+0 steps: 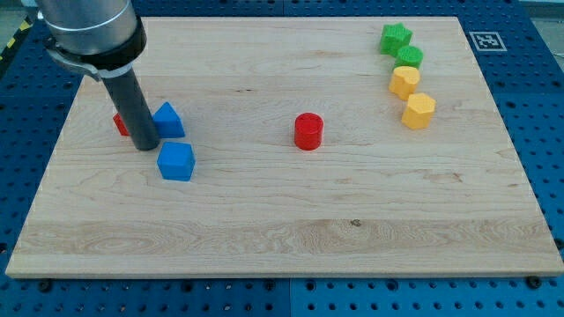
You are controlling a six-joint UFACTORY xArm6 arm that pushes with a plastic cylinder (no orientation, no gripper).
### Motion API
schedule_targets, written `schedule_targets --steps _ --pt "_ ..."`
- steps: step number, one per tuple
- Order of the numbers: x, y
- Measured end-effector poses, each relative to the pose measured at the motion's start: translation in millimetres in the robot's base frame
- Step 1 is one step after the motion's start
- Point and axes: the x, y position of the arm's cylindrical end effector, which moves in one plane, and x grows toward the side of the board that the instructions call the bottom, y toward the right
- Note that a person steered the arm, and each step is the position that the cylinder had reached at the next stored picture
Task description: Place the blue blocks right to the red star
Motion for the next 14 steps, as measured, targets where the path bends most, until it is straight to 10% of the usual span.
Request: schedule_targets --steps 3,14 --pt "105 50" --pt "7 71"
